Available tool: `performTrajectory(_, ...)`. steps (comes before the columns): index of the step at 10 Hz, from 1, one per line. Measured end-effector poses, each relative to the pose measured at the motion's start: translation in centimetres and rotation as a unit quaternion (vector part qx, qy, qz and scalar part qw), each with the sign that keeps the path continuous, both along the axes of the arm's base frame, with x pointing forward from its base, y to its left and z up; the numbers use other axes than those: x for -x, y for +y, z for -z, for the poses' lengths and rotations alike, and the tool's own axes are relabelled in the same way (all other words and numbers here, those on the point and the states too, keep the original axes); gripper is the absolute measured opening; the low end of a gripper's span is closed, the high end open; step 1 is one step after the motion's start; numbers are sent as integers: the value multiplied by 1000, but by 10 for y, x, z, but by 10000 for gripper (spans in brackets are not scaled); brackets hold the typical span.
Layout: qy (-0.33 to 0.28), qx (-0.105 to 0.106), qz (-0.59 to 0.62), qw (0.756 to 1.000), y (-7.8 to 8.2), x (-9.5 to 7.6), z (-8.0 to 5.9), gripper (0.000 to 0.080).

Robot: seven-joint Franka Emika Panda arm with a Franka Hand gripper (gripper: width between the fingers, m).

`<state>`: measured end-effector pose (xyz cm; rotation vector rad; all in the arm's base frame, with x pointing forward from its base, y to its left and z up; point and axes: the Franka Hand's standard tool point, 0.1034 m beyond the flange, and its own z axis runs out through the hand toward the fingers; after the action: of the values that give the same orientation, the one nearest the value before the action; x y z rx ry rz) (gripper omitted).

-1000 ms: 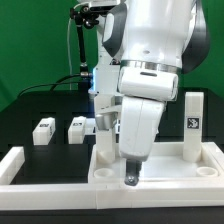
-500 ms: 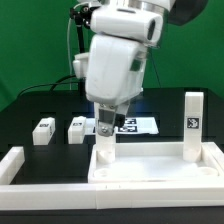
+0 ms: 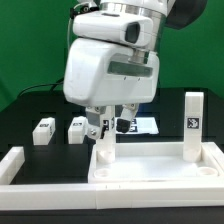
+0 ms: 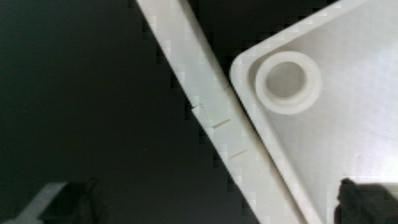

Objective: Assemble desk

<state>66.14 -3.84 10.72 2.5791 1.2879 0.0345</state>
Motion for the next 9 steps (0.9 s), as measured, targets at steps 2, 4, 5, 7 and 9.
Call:
performTrajectory(2, -12, -13, 60, 998, -15, 2, -10, 649)
performTrajectory(4, -9, -42, 136, 990, -54, 14, -27, 649)
performTrajectory(5, -5, -52, 168, 984, -71, 20, -32, 649)
performTrajectory(7, 5, -69, 282, 957, -110, 38, -41, 649)
performTrajectory(9, 0, -71, 322, 944, -105, 39, -36, 649)
